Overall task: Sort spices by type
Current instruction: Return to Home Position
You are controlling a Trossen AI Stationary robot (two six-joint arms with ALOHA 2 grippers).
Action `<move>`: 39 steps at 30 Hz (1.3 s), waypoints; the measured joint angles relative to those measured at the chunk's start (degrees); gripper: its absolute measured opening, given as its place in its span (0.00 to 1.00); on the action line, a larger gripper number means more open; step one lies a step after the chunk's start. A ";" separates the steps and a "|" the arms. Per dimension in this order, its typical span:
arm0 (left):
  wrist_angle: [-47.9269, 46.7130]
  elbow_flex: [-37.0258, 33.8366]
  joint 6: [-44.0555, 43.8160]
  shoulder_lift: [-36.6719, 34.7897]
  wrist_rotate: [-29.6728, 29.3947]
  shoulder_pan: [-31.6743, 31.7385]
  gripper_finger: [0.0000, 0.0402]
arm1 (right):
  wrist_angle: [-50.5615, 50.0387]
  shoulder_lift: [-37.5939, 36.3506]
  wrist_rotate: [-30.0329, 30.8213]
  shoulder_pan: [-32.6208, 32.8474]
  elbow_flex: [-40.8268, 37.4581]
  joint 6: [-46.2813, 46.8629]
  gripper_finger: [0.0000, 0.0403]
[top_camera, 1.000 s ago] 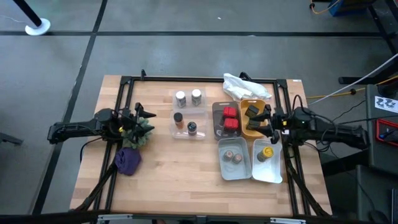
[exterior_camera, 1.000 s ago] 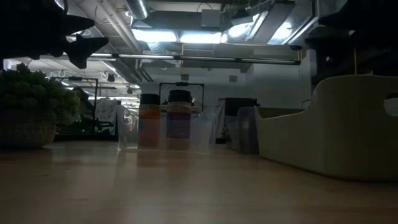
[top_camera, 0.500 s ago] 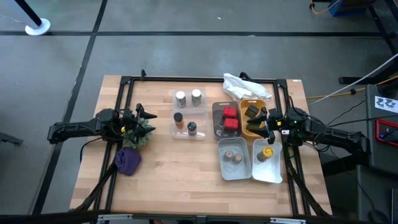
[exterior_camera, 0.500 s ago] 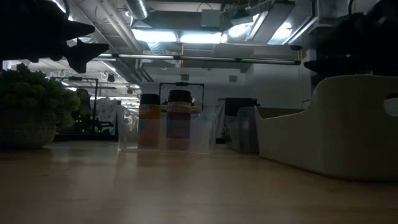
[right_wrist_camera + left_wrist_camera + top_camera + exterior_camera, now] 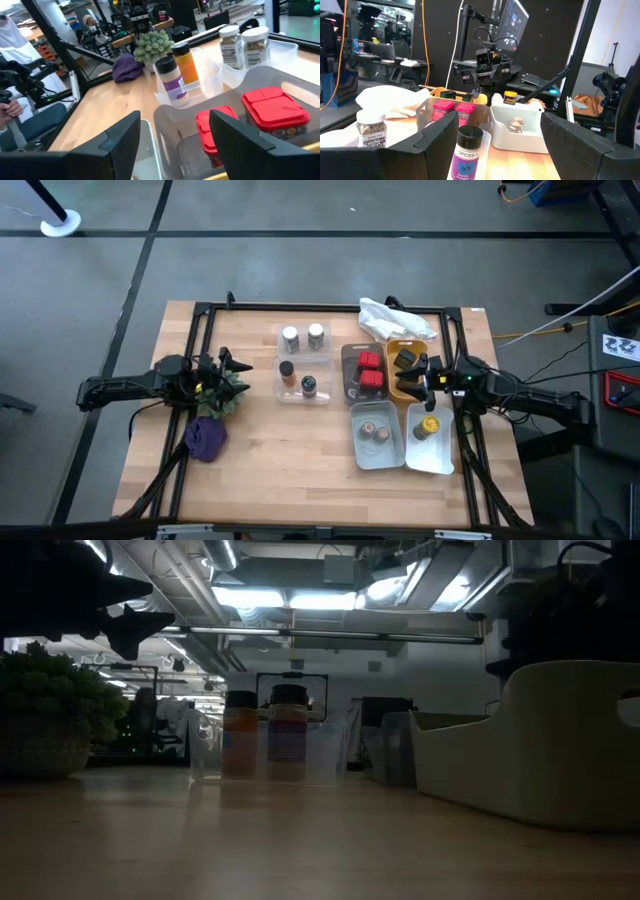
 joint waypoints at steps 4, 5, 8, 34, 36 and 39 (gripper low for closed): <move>-0.01 0.00 0.00 0.01 0.00 -0.01 0.66 | 3.29 0.00 0.60 0.01 -2.11 -0.03 0.59; 0.01 0.00 0.00 0.01 0.00 0.01 0.66 | 4.03 0.01 0.62 0.02 -2.50 0.01 0.59; 0.01 0.00 -0.02 0.01 0.00 0.01 0.66 | 4.31 -0.04 1.05 0.02 -2.58 0.07 0.59; -3.71 0.00 -2.52 0.01 0.00 -0.08 0.66 | -1.71 -13.26 9.30 0.00 -2.74 -10.42 0.59; -4.07 0.00 -1.96 0.01 -0.02 -0.08 0.66 | -2.11 -13.20 11.40 0.00 -2.76 -11.55 0.59; -4.32 0.00 -0.75 0.01 -0.02 -0.08 0.66 | -2.42 -13.09 13.19 0.00 -2.76 -13.40 0.59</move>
